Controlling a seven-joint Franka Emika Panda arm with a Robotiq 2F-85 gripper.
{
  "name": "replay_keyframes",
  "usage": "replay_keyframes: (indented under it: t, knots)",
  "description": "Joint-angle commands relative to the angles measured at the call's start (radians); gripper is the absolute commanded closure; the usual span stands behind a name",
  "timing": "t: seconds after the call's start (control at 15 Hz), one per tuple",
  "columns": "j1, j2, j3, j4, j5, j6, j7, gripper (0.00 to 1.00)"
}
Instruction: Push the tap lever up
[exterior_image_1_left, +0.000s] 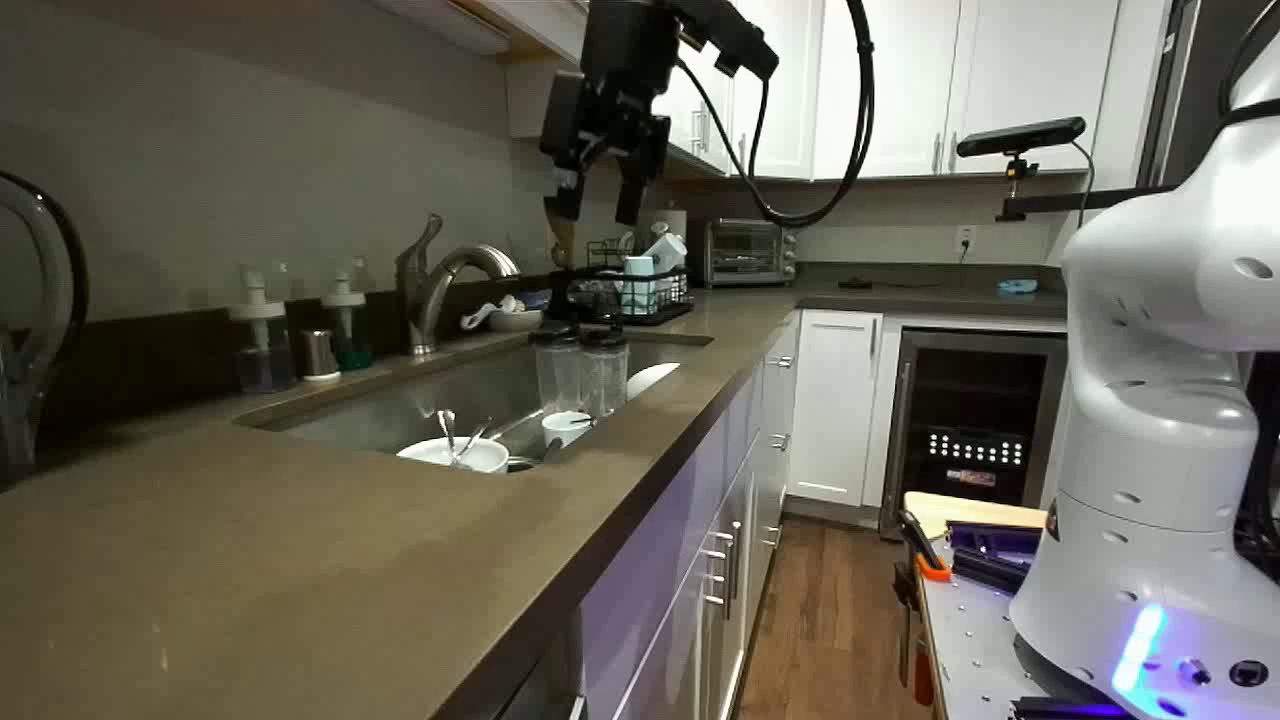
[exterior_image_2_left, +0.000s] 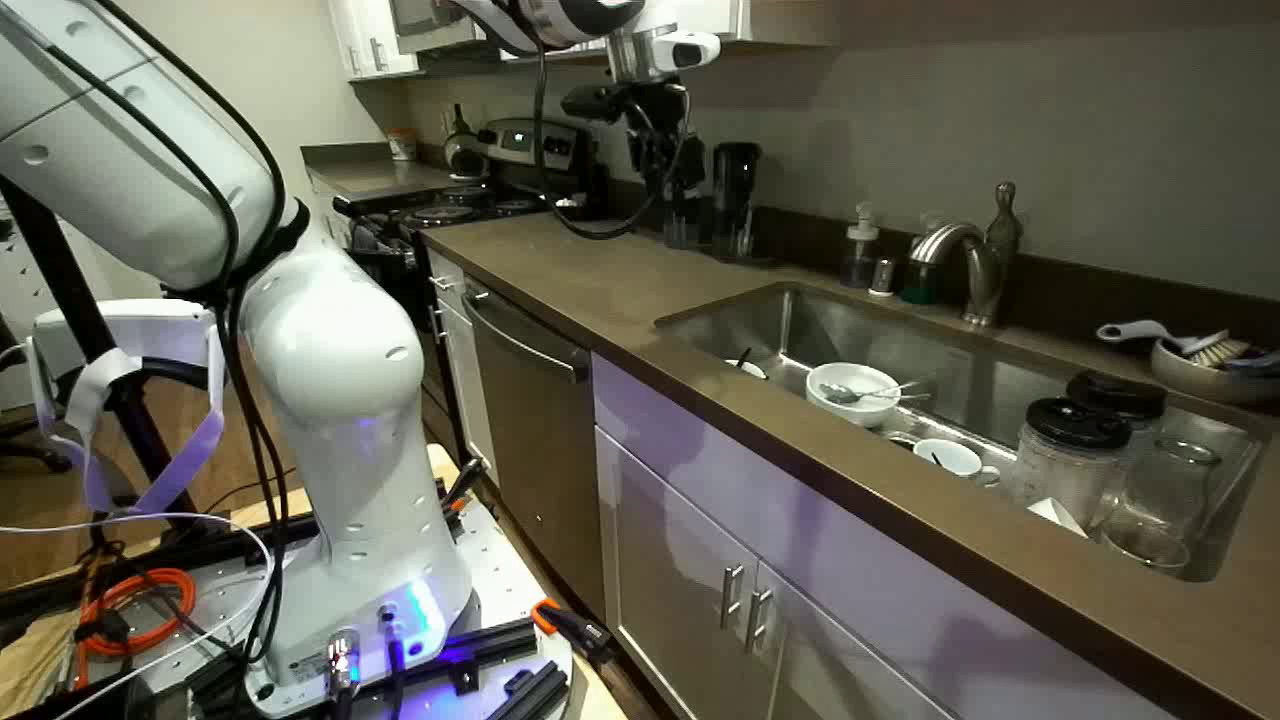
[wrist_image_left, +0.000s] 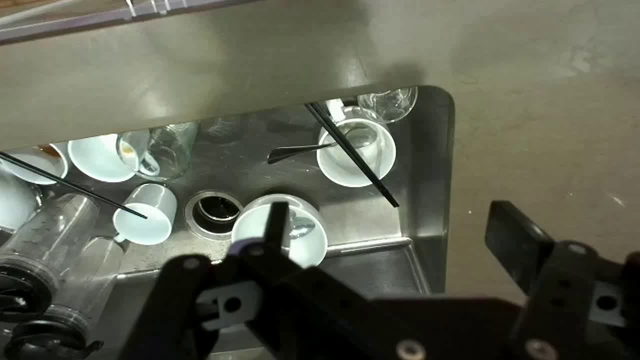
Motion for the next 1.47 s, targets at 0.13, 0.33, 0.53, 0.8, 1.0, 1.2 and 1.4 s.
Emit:
replay_keyframes:
  t: [0.13, 0.33, 0.53, 0.8, 1.0, 1.2, 1.4]
  knots:
    - [0.002, 0.0, -0.002, 0.001, -0.001, -0.002, 0.0, 0.0]
    - [0.002, 0.0, -0.002, 0.001, -0.001, -0.002, 0.0, 0.0]
    - [0.002, 0.0, -0.002, 0.001, -0.001, -0.002, 0.0, 0.0]
    - [-0.012, 0.01, 0.004, 0.004, -0.019, 0.025, 0.019, 0.0]
    - [-0.058, 0.047, -0.004, 0.04, -0.063, 0.127, 0.053, 0.0]
    - [-0.103, 0.093, -0.023, 0.087, -0.09, 0.233, 0.061, 0.0]
    - [-0.124, 0.169, -0.056, 0.152, -0.085, 0.342, 0.037, 0.0]
